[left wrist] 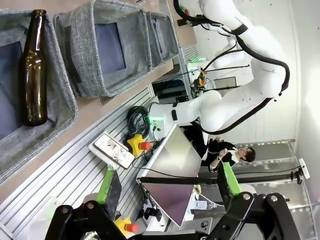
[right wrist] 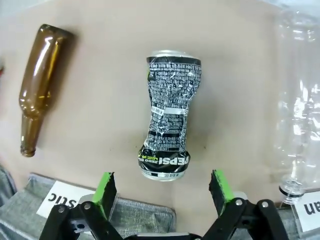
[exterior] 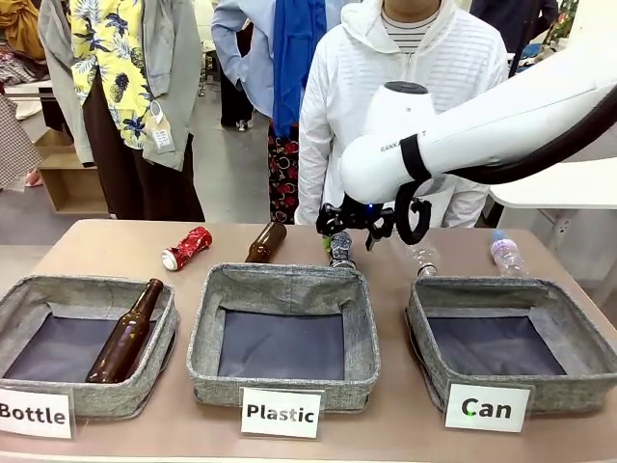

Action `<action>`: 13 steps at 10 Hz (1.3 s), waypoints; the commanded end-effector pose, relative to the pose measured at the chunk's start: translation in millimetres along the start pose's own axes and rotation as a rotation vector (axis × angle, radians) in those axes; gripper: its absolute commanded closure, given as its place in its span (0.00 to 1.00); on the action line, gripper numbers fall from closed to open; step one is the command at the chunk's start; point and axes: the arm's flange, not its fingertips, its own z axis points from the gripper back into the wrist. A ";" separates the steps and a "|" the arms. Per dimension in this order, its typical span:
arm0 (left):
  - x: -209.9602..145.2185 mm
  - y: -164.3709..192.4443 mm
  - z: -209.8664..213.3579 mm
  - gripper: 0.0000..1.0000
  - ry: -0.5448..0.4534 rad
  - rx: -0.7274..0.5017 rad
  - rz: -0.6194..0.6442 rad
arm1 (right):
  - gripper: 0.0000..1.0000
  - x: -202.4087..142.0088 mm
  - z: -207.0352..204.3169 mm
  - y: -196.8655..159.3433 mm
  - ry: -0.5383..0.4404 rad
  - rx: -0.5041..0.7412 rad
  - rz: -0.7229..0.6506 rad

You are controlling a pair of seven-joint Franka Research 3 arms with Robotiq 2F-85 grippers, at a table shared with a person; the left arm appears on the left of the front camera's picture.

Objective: Sort the can waste into the basket.
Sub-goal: Pick up the can waste from the table and place it in the right Fabric basket.

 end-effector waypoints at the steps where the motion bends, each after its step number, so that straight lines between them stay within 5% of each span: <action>1: -0.7 -2.0 1.2 0.00 -0.007 0.003 0.005 | 0.00 19.2 -6.2 18.1 0.021 -0.073 -0.018; 9: -0.7 -2.0 1.2 0.00 -0.007 0.003 0.005 | 0.00 29.3 -56.5 14.9 0.006 -0.149 -0.071; 10: -0.7 -2.0 1.2 0.00 -0.007 0.003 0.005 | 0.55 26.3 -59.8 16.9 0.005 -0.140 -0.061; 11: -0.7 -2.0 1.2 0.00 -0.007 0.003 0.005 | 0.59 23.9 -61.8 18.2 0.015 -0.142 -0.054; 12: -0.7 -2.0 1.2 0.00 -0.007 0.003 0.005 | 1.00 24.0 -63.5 20.1 0.019 -0.139 -0.052; 13: -0.7 -2.0 1.2 0.00 -0.007 0.003 0.005 | 1.00 23.6 -63.2 20.1 0.025 -0.133 -0.051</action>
